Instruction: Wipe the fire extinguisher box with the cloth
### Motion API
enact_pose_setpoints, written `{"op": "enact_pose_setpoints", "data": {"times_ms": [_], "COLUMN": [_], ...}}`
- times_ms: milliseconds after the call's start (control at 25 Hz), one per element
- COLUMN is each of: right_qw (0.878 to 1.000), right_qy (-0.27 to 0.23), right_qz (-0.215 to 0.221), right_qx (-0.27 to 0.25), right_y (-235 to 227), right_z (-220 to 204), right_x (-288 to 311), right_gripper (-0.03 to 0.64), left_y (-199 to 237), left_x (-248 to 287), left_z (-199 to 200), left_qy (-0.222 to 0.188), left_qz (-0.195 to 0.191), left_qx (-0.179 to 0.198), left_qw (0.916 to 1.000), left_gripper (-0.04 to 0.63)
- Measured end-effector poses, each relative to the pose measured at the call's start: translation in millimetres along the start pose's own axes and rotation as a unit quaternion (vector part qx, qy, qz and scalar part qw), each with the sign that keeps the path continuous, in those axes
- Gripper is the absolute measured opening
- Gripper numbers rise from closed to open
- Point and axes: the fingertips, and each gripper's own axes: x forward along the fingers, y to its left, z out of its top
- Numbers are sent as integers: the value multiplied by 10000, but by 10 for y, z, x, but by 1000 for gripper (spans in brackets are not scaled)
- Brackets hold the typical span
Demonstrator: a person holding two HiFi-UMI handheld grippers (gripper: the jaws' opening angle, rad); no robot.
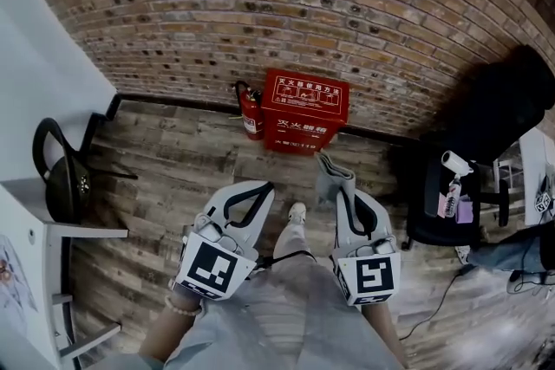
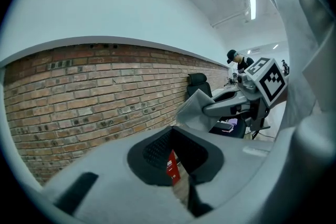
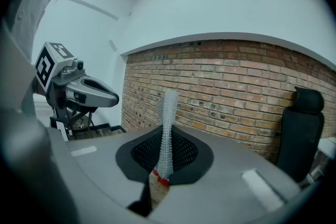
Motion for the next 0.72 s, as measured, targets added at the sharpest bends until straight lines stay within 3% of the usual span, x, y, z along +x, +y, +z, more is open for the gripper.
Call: {"op": "enact_pose_setpoints", "data": {"times_ms": [720], "right_qw": [9978], "right_qy": [170], "right_qz": [643], "right_qx": [55], "right_y": [-1256], "right_z": [-24], "right_x": [1495], "right_gripper": [18], "left_y": [835], "left_x": [1606], "left_z": [118], "left_qy": [275], "left_qz": [368], "left_qx": [-263], "left_qw": [9986], "left_gripper": [-3]}}
